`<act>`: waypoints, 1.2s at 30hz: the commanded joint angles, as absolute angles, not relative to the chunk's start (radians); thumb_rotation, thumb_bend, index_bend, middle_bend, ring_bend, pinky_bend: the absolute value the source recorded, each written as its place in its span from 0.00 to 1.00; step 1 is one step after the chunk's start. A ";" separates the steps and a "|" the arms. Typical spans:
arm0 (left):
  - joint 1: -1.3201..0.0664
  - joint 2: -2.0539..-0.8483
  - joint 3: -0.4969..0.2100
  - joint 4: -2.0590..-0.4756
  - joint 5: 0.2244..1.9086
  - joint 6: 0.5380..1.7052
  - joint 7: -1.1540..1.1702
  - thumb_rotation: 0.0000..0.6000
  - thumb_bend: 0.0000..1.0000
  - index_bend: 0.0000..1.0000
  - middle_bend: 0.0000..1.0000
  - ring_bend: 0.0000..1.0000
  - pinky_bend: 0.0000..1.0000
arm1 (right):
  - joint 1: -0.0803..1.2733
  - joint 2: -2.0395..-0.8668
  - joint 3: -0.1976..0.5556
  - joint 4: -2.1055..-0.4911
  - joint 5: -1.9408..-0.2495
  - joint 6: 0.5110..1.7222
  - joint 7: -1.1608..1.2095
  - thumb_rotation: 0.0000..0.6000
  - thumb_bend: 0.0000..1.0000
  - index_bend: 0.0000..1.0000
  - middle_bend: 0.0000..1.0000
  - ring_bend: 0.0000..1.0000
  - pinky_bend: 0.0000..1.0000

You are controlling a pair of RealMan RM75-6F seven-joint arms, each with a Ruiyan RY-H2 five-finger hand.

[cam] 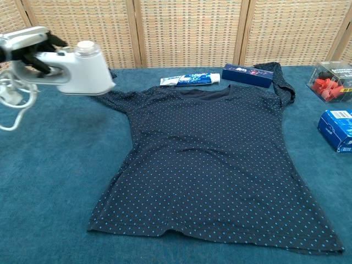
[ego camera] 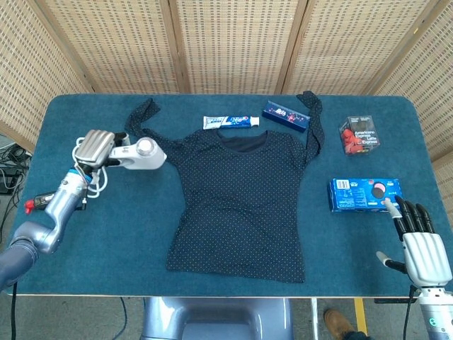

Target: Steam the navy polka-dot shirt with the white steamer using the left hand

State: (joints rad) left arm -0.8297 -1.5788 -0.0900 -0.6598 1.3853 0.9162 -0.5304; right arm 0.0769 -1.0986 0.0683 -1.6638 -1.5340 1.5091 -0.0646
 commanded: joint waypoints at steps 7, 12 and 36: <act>-0.818 -1.675 -0.124 -0.444 1.318 0.753 -0.629 1.00 0.66 1.00 0.80 0.74 0.84 | 0.083 -1.107 0.061 -1.672 -1.544 1.499 -0.085 1.00 0.00 0.09 0.00 0.00 0.00; -0.834 -1.736 -0.098 -0.378 1.353 0.717 -0.645 1.00 0.62 1.00 0.80 0.74 0.84 | 0.085 -1.110 0.061 -1.672 -1.535 1.489 -0.094 1.00 0.00 0.09 0.00 0.00 0.00; -0.808 -1.710 -0.045 -0.435 1.452 0.798 -0.794 1.00 0.00 0.00 0.00 0.00 0.02 | 0.085 -1.103 0.058 -1.676 -1.538 1.490 -0.082 1.00 0.00 0.09 0.00 0.00 0.00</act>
